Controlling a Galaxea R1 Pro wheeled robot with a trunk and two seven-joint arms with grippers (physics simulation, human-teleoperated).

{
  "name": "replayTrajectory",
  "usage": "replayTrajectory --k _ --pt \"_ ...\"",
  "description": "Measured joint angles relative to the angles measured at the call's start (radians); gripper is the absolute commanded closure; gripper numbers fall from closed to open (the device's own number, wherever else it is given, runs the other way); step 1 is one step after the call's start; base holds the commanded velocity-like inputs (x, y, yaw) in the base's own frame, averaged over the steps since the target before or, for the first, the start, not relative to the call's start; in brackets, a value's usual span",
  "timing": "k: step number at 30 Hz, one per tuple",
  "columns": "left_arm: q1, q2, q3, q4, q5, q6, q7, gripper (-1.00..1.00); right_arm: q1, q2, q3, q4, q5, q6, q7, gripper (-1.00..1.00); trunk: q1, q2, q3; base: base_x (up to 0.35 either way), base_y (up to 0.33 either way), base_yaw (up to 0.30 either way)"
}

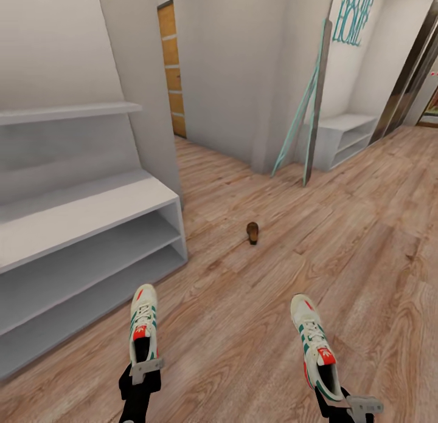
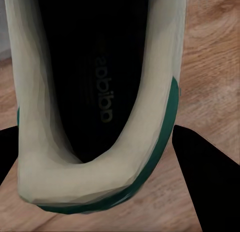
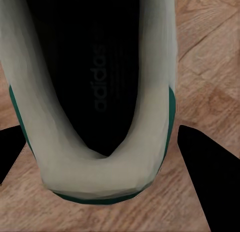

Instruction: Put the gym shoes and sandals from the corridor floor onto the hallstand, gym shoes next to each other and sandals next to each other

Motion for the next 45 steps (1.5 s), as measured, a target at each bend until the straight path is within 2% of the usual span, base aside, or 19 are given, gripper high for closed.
replayTrajectory --k 12,32,45 --pt "0.0 0.0 0.0 0.0 0.0 0.0 0.0 1.0 0.0 0.0 0.0 0.0 0.0 0.0 0.0 1.0 0.0 0.0 -0.015 0.021 -0.007 0.176" --pt "0.0 0.0 0.0 -0.001 0.0 0.0 0.002 1.0 0.0 0.0 0.0 0.0 -0.001 0.0 0.0 1.0 0.0 0.0 -0.04 0.217 -0.177 0.176" --pt "0.0 0.0 0.0 -0.002 0.0 0.0 0.002 1.0 0.0 0.0 0.0 0.0 -0.001 0.0 0.0 1.0 0.0 0.0 -0.056 0.015 -0.017 0.176"
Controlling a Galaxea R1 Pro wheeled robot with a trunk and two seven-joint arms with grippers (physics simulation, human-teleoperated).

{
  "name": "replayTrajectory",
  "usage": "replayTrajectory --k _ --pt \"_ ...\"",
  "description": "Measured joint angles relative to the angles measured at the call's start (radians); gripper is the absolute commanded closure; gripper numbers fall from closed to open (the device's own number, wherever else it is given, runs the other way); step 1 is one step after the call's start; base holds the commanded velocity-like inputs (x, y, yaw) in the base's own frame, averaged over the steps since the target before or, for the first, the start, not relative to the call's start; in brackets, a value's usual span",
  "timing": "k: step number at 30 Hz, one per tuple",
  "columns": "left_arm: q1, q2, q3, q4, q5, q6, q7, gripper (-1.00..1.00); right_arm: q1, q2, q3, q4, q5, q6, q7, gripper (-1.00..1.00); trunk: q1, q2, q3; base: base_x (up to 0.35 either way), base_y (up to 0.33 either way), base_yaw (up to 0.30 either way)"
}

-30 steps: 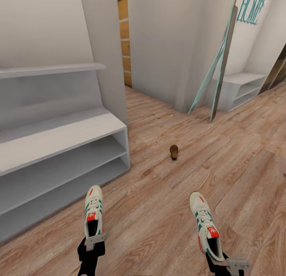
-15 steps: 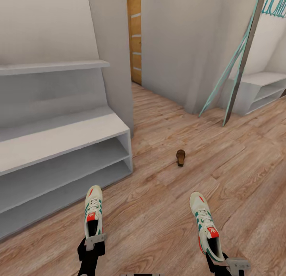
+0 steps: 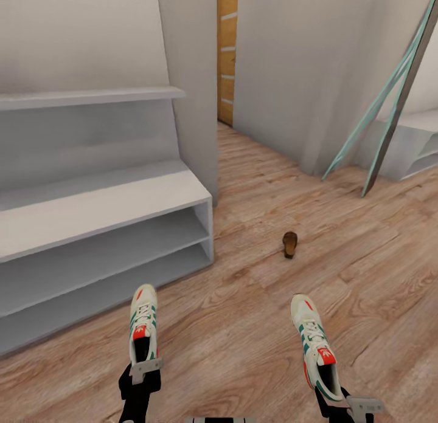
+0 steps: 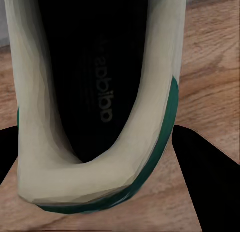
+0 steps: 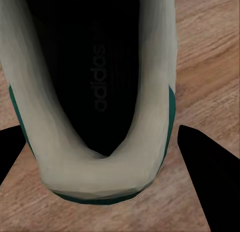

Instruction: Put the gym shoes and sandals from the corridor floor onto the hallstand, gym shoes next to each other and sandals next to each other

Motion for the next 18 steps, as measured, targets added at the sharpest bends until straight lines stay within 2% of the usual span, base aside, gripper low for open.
replayTrajectory --k 7,18 --pt "0.0 0.0 0.001 0.0 0.0 0.0 0.0 1.0 0.0 0.0 0.0 0.0 0.0 0.0 0.0 1.0 0.0 0.0 -0.006 0.0 0.0 0.189" --pt "0.0 0.001 0.0 0.0 0.0 0.0 0.0 1.0 0.0 0.0 0.0 0.0 0.001 0.0 0.0 1.0 0.0 0.0 -0.004 0.0 0.0 0.262"
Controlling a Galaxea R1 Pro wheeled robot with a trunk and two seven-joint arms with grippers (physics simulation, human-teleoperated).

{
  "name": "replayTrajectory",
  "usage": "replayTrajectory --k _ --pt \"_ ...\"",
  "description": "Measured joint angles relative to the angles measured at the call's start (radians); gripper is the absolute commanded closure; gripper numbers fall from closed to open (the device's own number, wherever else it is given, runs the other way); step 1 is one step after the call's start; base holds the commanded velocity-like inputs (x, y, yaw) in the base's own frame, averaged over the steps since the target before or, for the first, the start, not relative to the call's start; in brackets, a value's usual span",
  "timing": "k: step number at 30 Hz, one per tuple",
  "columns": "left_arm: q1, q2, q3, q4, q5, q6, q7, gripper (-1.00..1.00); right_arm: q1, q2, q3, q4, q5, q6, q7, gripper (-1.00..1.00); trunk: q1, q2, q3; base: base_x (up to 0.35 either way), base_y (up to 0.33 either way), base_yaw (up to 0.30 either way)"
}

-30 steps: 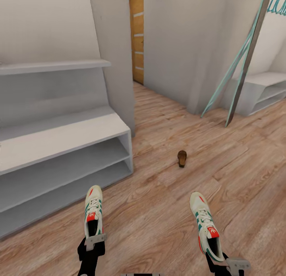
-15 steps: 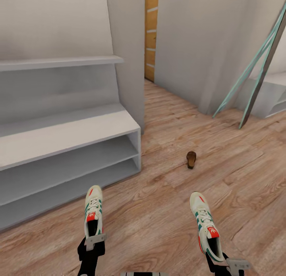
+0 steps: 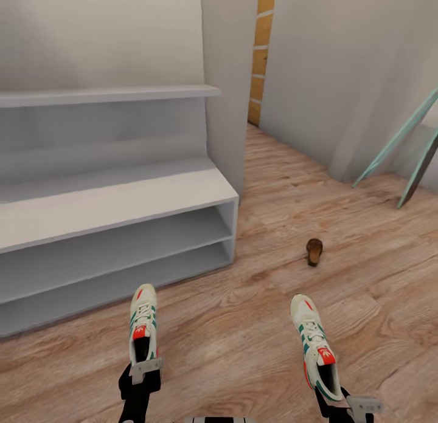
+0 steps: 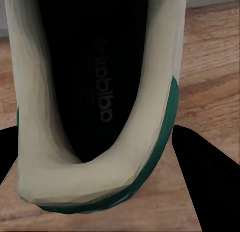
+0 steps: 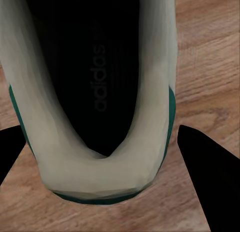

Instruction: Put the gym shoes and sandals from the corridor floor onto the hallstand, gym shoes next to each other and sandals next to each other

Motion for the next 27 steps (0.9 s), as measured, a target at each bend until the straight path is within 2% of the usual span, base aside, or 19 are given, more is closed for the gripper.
replayTrajectory --k 5,17,27 --pt "0.0 -0.001 -0.001 0.0 0.0 0.0 0.0 1.0 0.0 0.0 0.0 0.0 0.0 0.0 0.0 1.0 0.0 0.0 0.002 0.04 -0.044 0.269" --pt "0.0 0.0 0.001 0.0 0.0 0.0 0.0 1.0 0.0 0.0 0.0 0.0 0.001 0.0 0.0 1.0 0.0 0.0 0.003 0.141 -0.204 0.275" --pt "0.0 0.001 0.001 0.0 0.005 -0.002 0.0 1.0 0.0 0.0 0.0 0.0 0.0 0.0 0.0 1.0 0.0 0.0 0.003 0.023 -0.02 0.276"
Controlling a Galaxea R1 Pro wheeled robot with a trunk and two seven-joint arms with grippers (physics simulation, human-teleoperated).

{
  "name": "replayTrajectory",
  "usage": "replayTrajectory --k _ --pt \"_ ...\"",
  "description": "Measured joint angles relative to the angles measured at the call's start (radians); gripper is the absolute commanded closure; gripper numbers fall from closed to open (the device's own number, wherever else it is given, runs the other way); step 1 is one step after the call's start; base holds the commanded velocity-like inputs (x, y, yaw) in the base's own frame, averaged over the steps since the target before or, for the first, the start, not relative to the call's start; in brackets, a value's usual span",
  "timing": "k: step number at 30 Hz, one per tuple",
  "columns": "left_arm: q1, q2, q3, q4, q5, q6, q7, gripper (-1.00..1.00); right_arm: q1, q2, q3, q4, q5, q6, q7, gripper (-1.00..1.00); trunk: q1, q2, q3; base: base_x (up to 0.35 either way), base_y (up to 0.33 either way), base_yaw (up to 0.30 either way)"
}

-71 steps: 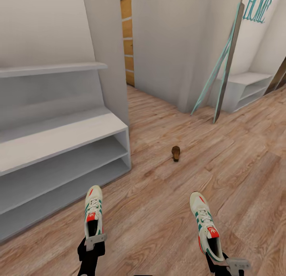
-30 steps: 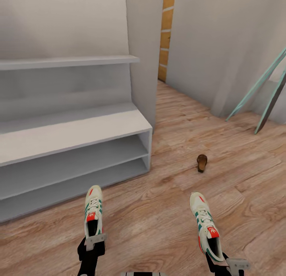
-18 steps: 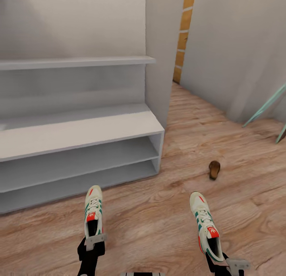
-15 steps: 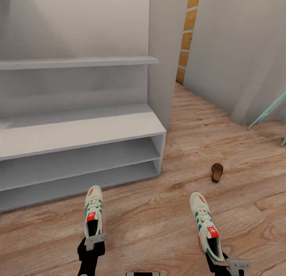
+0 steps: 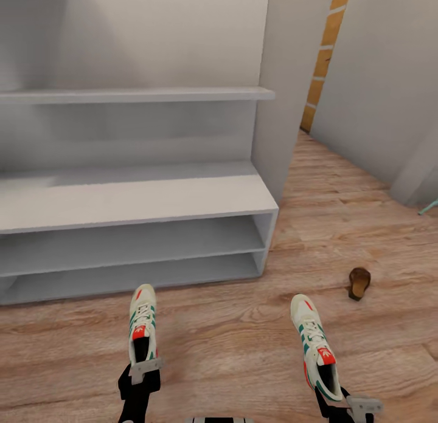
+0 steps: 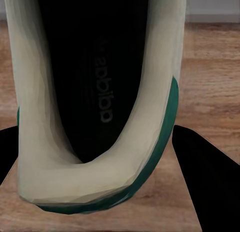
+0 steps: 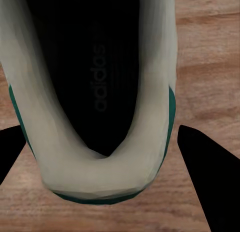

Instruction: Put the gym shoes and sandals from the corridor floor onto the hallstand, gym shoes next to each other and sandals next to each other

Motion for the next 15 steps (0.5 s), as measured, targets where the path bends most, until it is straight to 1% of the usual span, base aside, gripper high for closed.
replayTrajectory --k 2,4,9,12,15 --pt "0.001 0.0 -0.001 0.0 -0.001 -0.003 0.0 1.0 0.0 0.0 0.0 0.0 0.0 0.0 0.0 1.0 0.0 0.0 0.0 -0.11 -0.001 0.276" --pt "0.001 0.0 -0.001 0.0 -0.001 -0.005 0.0 1.0 0.0 0.0 0.0 0.0 0.0 0.0 0.0 1.0 0.0 0.0 0.0 -0.23 0.0 0.276" --pt "0.001 0.0 -0.001 0.0 0.0 -0.006 0.0 1.0 0.0 0.0 0.0 0.0 0.0 0.0 0.0 1.0 0.001 0.0 0.0 -0.303 -0.016 0.276" --pt "0.0 0.0 -0.001 0.0 0.0 -0.006 0.0 1.0 0.0 0.0 0.0 -0.001 -0.001 0.0 0.0 1.0 0.001 0.0 0.0 -0.303 -0.133 0.263" --pt "0.0 0.0 -0.002 0.001 0.0 -0.006 0.0 1.0 0.0 0.0 0.0 -0.002 -0.002 0.0 0.0 1.0 0.001 0.0 0.0 -0.283 -0.185 0.1"
